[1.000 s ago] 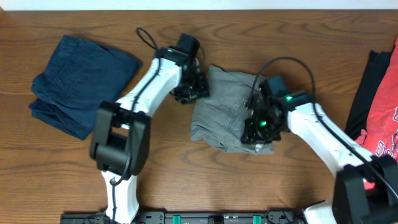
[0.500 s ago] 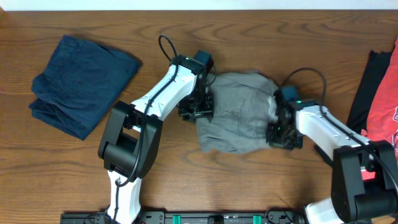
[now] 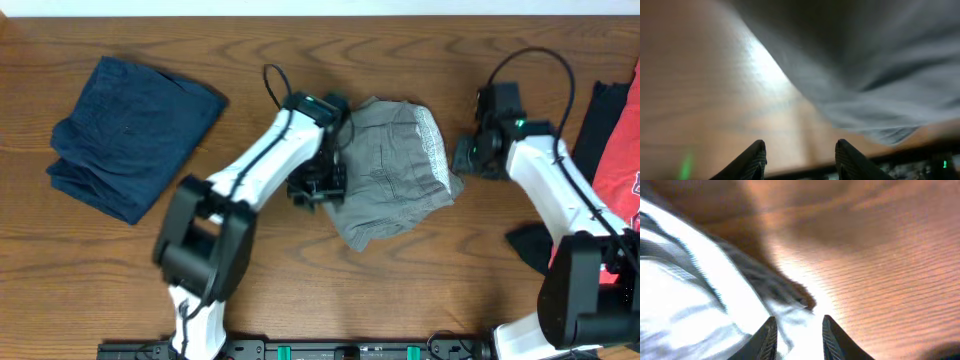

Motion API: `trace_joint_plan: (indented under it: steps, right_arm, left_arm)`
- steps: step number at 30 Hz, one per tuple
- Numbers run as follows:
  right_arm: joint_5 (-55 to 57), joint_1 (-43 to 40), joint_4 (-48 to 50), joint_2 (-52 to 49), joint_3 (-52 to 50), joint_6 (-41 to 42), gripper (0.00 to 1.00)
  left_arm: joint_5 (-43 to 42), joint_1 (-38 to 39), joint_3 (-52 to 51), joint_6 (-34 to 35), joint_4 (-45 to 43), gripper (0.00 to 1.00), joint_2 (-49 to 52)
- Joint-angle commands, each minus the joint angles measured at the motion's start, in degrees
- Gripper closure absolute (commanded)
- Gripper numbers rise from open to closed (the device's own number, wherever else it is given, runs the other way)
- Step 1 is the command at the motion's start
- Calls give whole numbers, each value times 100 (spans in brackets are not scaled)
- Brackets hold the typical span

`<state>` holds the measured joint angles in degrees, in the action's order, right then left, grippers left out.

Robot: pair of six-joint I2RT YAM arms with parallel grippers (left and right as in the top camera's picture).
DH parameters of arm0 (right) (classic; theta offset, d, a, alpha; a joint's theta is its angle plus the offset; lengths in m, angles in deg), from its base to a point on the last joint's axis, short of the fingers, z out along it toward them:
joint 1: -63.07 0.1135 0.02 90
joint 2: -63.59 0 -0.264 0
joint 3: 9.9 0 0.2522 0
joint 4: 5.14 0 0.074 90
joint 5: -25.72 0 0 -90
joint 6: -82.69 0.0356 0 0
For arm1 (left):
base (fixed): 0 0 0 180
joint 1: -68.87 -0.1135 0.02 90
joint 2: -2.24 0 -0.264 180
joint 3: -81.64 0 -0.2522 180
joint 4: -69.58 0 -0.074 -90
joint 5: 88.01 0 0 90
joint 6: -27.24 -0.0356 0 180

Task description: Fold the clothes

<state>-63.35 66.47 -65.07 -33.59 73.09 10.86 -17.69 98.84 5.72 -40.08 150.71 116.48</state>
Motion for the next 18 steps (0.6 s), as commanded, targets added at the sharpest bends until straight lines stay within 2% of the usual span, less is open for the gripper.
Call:
trace_joint_plan:
  steps: [1, 5, 9, 12, 18]
  right_arm:
    - [-1123, 4, -310, 236, 492, -369, 71]
    - [-2577, 28, -256, 332, 568, -693, 73]
    - [-2710, 212, 260, 243, 553, -767, 79]
    - [-2754, 411, 636, 92, 553, -804, 82]
    - [-2750, 791, 1246, -365, 553, -798, 85]
  left_arm:
    - [1097, -428, 153, 70, -815, 48, -815]
    - [1309, -761, 153, -140, -2151, 44, -1008]
    - [1303, -962, 140, -254, -3257, 44, -782]
    - [1283, -981, 140, -254, -3539, 44, -485]
    - [778, -966, 140, -249, -3383, 44, 286]
